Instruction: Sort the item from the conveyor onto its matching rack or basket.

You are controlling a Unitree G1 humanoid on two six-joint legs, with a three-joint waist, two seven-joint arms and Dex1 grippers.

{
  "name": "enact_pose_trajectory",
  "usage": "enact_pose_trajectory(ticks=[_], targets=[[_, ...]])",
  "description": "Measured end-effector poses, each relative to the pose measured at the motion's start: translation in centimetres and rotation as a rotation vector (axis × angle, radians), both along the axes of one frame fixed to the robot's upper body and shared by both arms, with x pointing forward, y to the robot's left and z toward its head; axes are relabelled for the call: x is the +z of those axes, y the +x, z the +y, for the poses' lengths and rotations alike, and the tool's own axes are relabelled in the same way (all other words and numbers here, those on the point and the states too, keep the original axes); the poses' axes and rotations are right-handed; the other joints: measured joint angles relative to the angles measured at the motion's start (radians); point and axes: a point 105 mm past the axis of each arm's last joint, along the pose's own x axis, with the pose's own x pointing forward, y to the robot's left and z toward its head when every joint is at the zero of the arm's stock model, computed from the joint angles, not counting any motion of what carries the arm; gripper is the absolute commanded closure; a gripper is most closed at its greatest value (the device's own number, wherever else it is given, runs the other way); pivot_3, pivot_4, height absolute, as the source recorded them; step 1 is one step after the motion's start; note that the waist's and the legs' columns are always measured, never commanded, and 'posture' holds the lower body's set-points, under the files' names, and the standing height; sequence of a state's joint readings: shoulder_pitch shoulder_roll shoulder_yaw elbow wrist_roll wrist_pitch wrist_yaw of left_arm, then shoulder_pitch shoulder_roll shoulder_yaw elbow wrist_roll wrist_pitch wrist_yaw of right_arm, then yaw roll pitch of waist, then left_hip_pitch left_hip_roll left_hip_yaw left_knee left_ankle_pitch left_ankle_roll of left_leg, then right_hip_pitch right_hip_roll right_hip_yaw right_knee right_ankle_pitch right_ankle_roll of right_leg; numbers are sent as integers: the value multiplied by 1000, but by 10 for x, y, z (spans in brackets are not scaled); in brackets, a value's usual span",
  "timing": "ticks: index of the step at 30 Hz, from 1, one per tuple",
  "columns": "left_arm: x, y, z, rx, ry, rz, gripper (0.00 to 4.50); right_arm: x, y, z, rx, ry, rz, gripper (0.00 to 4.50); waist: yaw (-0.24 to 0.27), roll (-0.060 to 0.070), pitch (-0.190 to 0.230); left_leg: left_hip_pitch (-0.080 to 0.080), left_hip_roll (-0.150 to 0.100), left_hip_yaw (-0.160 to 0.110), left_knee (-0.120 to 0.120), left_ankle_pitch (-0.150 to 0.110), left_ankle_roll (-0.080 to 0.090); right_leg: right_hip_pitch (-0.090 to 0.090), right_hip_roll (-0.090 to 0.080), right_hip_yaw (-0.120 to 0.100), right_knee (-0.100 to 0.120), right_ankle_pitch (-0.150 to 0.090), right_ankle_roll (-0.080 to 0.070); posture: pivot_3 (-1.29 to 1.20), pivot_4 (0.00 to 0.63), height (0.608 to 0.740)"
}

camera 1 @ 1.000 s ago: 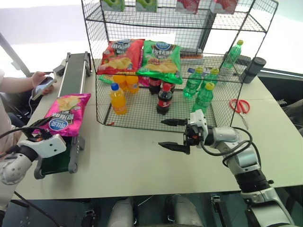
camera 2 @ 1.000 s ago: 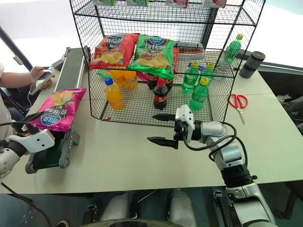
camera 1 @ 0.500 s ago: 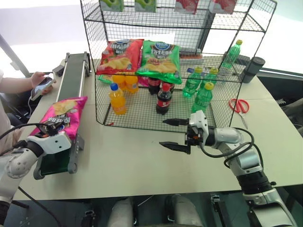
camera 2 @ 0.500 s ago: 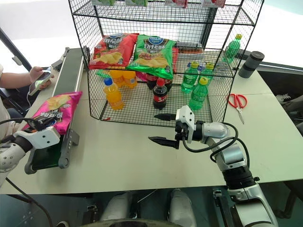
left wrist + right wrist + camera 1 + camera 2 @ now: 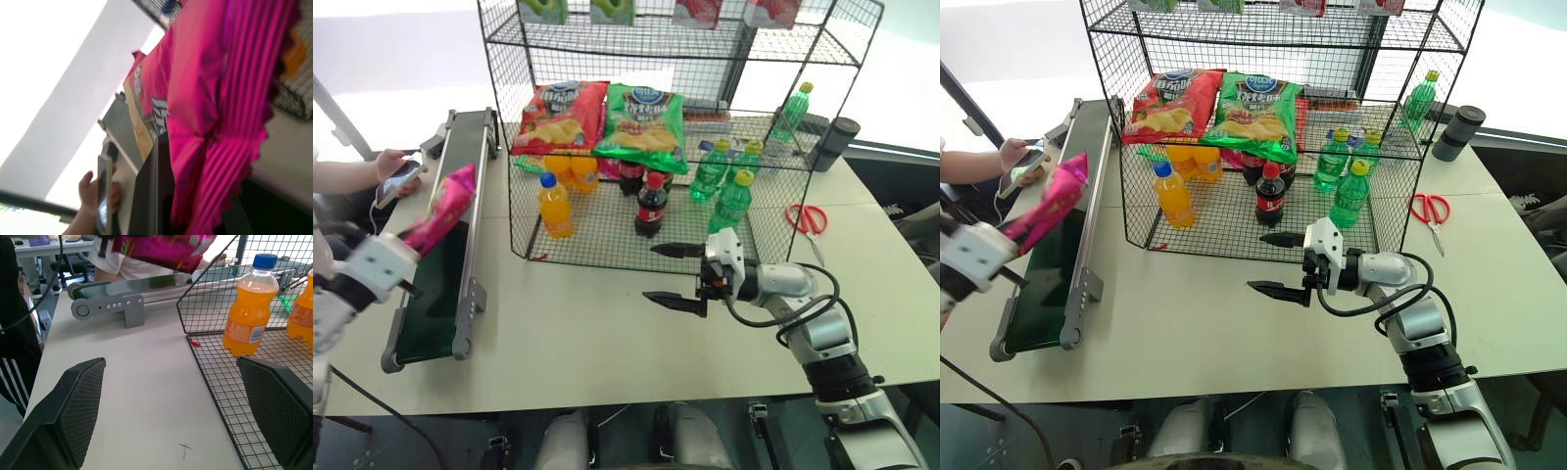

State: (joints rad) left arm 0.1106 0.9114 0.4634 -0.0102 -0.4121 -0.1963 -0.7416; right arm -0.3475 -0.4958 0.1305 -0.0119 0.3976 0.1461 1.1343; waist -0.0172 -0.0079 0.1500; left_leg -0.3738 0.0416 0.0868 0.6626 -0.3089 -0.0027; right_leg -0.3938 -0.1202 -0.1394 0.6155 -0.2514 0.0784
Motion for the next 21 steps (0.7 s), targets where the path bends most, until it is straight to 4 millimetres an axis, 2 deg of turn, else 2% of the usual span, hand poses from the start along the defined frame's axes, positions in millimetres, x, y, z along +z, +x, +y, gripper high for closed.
enact_pose_trajectory(ticks=[3, 5, 8, 11, 13, 15, 21], targets=[[12, -20, -22, -192, -258, 130, 4365, 2, 2, -1, -2, 0, -3, 0, 1, 0, 0, 0, 0, -1, 0, 0, -1, 0, 1, 0, 0, 0, 0, 0, 150, 740], [16, -33, -35, -294, -416, 278, 4365, 4, 2, -5, -3, 8, 13, 0, 1, 0, 1, 1, 1, -1, 0, 1, -1, 1, 2, 0, 0, 0, 0, 0, 150, 740], [23, -53, -63, -481, -595, 460, 4365, 9, 0, -11, 6, 38, 77, 0, 6, 2, 2, 1, 0, -2, 1, 0, -1, 2, 2, 0, 0, 0, 0, 0, 150, 740], [32, -64, -99, -688, -708, 583, 4365, 17, -17, -17, 69, 82, 267, 0, 13, 3, 2, 0, -1, -3, 1, 0, 0, 2, 2, 0, 0, 0, 0, 0, 150, 740], [37, -66, -120, -809, -727, 634, 4365, 20, -34, -24, 128, 85, 419, 0, 20, 2, 2, 0, -2, -3, 1, 0, 0, 2, 2, 0, -1, 0, -1, 0, 150, 740], [37, -63, -130, -861, -740, 673, 4365, 24, -43, -27, 158, 97, 510, 0, 18, 2, 2, 0, -2, -3, 1, 0, 0, 2, 3, 0, -1, 0, -1, 0, 150, 740], [43, -47, -162, -1055, -881, 688, 4365, 23, -44, -31, 129, 134, 627, 0, 24, 2, 1, 0, -3, -3, 1, 0, 0, 2, 5, 0, -1, 0, -1, 0, 150, 740]])
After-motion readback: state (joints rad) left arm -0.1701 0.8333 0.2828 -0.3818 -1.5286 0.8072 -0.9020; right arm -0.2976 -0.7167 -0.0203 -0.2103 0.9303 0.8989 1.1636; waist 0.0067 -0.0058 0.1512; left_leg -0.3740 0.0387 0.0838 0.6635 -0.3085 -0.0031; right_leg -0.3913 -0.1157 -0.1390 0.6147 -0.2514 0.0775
